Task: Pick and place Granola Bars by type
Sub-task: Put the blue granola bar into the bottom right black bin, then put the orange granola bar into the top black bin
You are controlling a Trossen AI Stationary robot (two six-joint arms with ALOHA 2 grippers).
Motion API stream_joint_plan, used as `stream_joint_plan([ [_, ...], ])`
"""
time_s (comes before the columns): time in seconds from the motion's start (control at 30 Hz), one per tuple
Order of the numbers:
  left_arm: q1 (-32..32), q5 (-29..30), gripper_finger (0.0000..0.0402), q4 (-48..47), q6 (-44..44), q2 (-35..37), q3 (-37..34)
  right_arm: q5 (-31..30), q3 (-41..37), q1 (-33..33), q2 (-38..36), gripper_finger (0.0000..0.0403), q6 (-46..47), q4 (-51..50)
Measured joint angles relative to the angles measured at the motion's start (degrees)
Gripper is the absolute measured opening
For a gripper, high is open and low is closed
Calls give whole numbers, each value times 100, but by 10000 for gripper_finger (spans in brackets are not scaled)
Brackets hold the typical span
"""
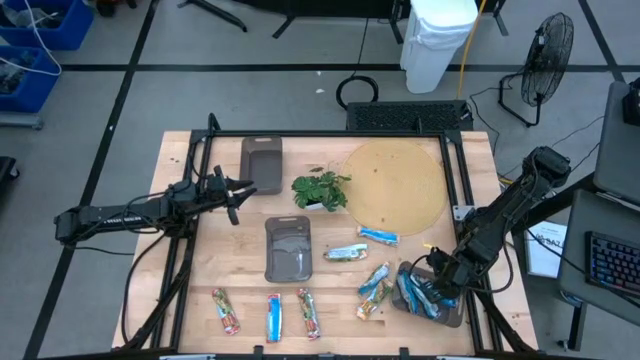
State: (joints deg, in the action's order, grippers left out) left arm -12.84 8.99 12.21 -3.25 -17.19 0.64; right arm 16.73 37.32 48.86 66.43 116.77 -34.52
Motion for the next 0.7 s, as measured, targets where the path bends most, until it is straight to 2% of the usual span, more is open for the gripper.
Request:
stream_joint_plan([
  [0.4,0,0,118,0,0,0,0,-13,0,0,-4,89,101,200],
  [0.57,1,1,118,0,1,0,0,-55,-2,0,-148,105,13,601],
  [0.7,-1,0,118,0,0,0,0,-749,-2,0,-450,105,-89,998],
])
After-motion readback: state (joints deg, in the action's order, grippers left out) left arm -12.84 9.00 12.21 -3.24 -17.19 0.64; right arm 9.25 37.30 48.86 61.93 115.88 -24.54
